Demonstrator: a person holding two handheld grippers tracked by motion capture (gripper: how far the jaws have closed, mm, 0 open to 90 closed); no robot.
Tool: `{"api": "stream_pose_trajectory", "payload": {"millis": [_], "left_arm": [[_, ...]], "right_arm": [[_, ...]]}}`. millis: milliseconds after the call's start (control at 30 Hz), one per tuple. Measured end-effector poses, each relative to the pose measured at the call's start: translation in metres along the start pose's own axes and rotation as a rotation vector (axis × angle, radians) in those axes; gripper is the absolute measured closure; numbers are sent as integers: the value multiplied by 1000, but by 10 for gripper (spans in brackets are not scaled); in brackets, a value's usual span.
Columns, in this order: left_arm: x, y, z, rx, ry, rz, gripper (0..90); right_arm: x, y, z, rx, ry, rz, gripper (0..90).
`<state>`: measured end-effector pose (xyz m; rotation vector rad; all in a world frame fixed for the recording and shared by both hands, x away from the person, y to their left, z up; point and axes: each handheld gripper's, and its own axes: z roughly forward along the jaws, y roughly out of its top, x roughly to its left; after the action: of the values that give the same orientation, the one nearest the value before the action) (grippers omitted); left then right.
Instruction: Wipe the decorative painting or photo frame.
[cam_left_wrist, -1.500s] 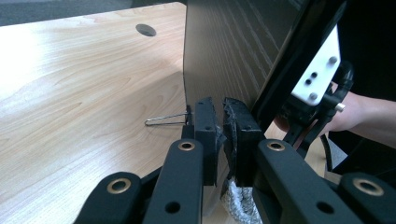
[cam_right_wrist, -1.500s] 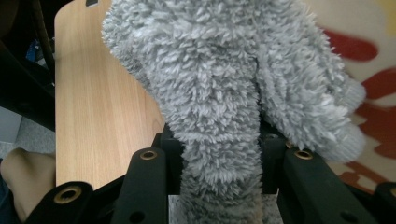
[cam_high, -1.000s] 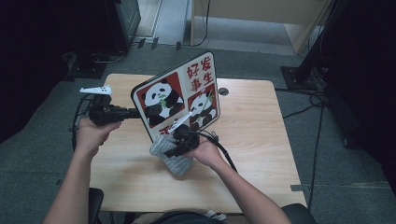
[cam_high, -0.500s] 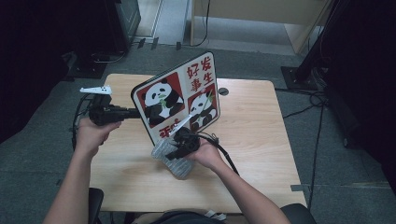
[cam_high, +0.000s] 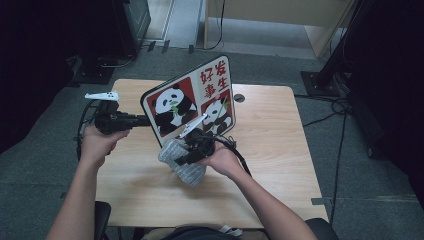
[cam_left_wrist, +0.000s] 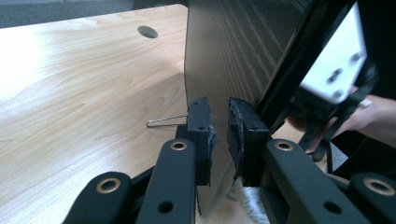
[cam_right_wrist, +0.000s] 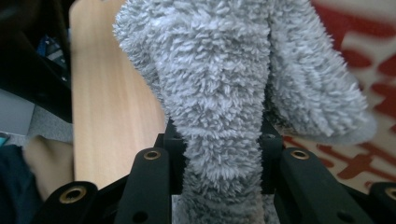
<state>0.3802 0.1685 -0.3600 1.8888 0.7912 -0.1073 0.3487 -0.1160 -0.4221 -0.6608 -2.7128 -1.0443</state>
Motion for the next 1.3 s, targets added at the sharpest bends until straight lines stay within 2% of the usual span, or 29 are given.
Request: {"api": "stream_pose_trajectory", "payload": {"millis": [333, 733, 1100, 1300], "left_arm": [[2, 0, -1, 8, 4, -8, 730], [3, -1, -2, 9, 8, -11, 698], [4, -1, -4, 15, 6, -12, 677], [4, -1, -7, 13, 5, -11, 658]], "right_arm": [[15, 36, -33, -31, -1, -57, 670], [29, 77, -65, -66, -7, -110, 666], [40, 105, -80, -80, 0, -146, 664], [49, 120, -82, -83, 12, -161, 662]]}}
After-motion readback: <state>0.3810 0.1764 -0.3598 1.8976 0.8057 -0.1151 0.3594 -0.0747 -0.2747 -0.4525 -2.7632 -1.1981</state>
